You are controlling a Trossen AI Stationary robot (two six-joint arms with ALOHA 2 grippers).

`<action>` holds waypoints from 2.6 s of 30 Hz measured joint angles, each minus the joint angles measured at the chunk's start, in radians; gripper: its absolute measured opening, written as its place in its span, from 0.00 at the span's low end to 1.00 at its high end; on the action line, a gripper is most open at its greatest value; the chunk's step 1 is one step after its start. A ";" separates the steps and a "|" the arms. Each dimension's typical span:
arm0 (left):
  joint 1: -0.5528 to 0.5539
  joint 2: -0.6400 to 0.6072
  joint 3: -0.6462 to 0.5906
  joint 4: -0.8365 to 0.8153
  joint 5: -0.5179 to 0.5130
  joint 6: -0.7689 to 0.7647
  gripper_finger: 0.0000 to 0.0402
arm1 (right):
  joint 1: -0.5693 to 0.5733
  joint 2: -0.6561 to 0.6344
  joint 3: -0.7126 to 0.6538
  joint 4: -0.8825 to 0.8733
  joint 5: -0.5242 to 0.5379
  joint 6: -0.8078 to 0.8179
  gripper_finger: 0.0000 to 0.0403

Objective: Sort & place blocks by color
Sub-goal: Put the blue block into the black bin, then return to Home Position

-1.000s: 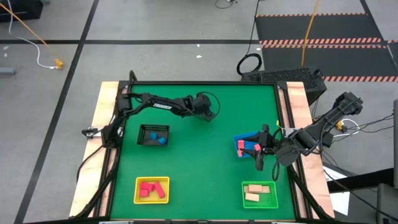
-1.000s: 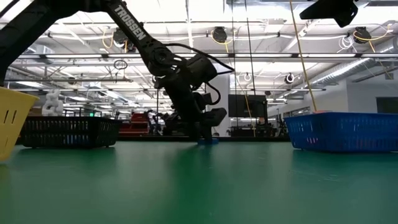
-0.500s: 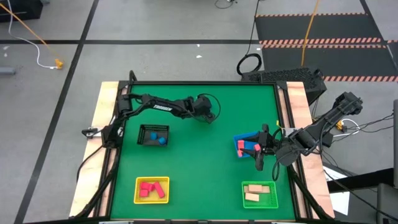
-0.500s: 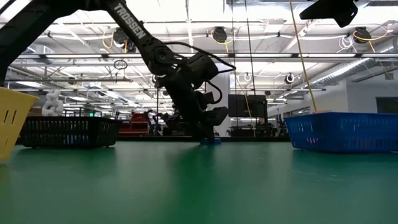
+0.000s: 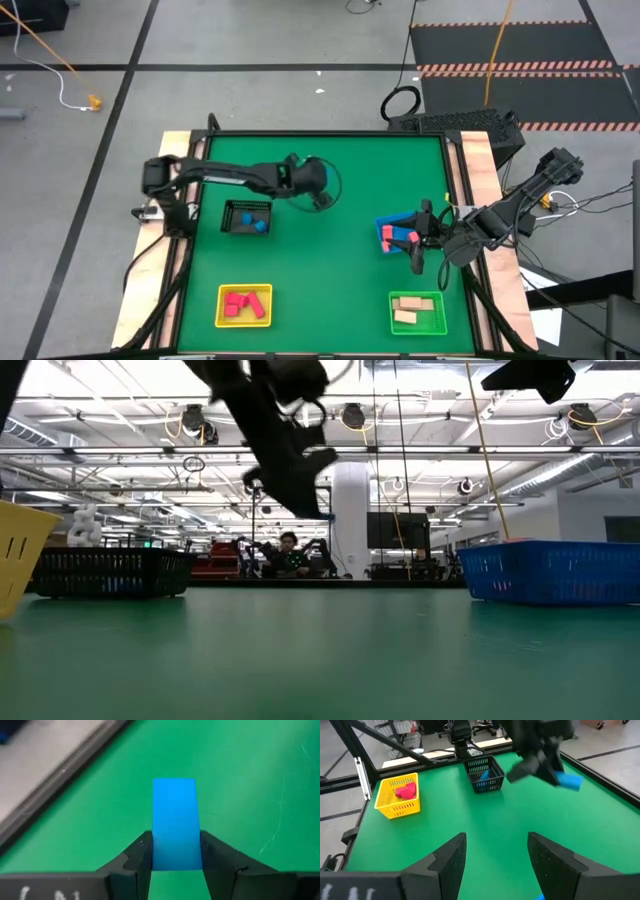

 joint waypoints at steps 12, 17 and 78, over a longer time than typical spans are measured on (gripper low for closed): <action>-0.106 -0.419 -0.455 0.021 -0.066 -0.323 0.36 | 0.000 0.000 0.000 0.006 -0.001 0.000 0.50; -0.177 -0.585 -0.575 0.006 -0.074 -0.408 0.35 | 0.000 0.000 0.000 0.018 -0.001 0.000 0.50; -0.519 -0.816 -0.703 -0.228 -0.181 -0.441 0.70 | 0.001 0.000 0.000 0.052 -0.002 0.000 0.50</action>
